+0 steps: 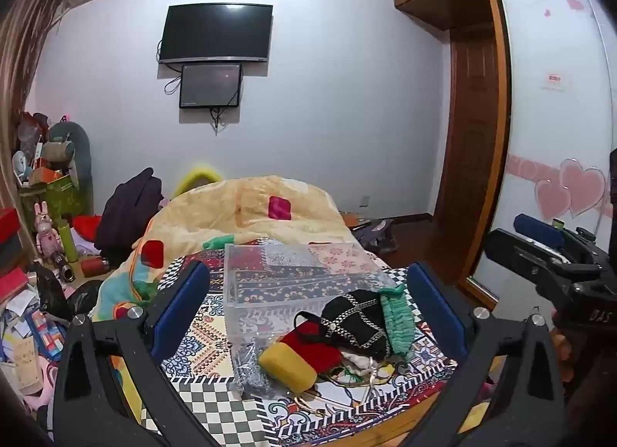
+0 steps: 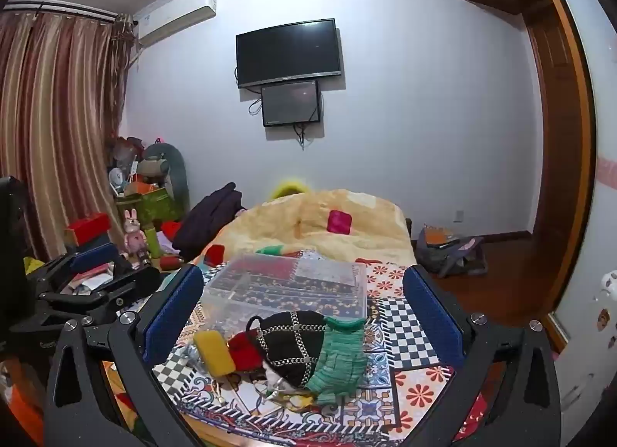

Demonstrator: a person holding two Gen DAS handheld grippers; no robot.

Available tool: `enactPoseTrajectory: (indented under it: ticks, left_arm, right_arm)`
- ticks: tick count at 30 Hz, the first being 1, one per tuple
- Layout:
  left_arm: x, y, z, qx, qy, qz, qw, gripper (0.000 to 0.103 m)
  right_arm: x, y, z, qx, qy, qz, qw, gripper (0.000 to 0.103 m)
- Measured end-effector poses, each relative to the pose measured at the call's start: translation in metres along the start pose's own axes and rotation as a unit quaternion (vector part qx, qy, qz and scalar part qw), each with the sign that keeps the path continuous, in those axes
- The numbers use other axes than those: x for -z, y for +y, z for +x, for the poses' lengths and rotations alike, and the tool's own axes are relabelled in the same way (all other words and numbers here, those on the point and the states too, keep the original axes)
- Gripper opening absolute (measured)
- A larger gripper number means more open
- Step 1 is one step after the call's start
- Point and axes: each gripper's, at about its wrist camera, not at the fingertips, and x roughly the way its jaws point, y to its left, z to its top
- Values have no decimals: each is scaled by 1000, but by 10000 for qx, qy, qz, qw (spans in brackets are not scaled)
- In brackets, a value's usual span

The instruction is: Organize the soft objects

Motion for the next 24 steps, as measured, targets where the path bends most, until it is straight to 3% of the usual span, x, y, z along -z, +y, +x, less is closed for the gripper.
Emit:
enactPoseTrajectory:
  ticks: [9, 24]
  left_arm:
    - [-20, -17, 0, -36, -72, 9, 10000, 103]
    - [-8, -9, -13, 75, -243, 49, 9997, 103]
  right_arm:
    - [-3, 5, -2, -2, -50, -29, 10000, 103]
    - [-4, -1, -6, -92, -90, 57, 9999, 103]
